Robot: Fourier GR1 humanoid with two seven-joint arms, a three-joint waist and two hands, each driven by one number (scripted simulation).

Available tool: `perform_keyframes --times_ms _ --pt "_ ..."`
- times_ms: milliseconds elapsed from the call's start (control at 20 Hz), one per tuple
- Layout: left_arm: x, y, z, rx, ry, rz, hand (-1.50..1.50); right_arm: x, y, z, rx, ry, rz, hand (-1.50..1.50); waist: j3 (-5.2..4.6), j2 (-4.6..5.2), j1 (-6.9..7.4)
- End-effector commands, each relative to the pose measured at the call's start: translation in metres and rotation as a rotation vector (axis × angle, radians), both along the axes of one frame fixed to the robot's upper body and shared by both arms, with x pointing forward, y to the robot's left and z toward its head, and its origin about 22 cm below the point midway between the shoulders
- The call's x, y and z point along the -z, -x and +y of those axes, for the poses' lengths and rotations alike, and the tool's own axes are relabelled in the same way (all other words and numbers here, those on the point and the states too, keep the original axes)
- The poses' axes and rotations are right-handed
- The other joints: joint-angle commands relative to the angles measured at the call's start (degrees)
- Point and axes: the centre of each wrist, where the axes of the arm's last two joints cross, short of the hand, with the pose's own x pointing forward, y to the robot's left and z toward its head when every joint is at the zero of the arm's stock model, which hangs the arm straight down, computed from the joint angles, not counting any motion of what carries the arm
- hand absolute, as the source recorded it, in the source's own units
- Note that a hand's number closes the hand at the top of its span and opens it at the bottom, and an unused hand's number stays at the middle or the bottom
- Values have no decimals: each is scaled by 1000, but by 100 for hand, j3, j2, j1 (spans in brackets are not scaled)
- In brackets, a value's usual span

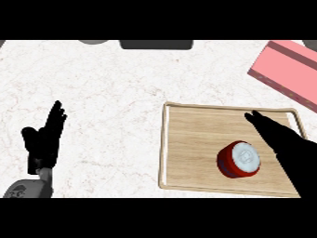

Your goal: Pick the can from the tray and place it in the cardboard box

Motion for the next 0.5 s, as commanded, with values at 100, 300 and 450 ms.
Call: perform_keyframes --times_ms 100,300,450 --pt "-7 -4 2 -5 -7 -5 0 -4 -16 24 112 93 70 -150 -3 -1 34" --pt "-3 0 -2 2 -6 -7 0 7 -4 28 116 99 83 -150 1 -10 -19" --pt "-4 -6 -3 1 -4 -1 0 6 -17 30 137 65 104 -150 0 -2 -21"
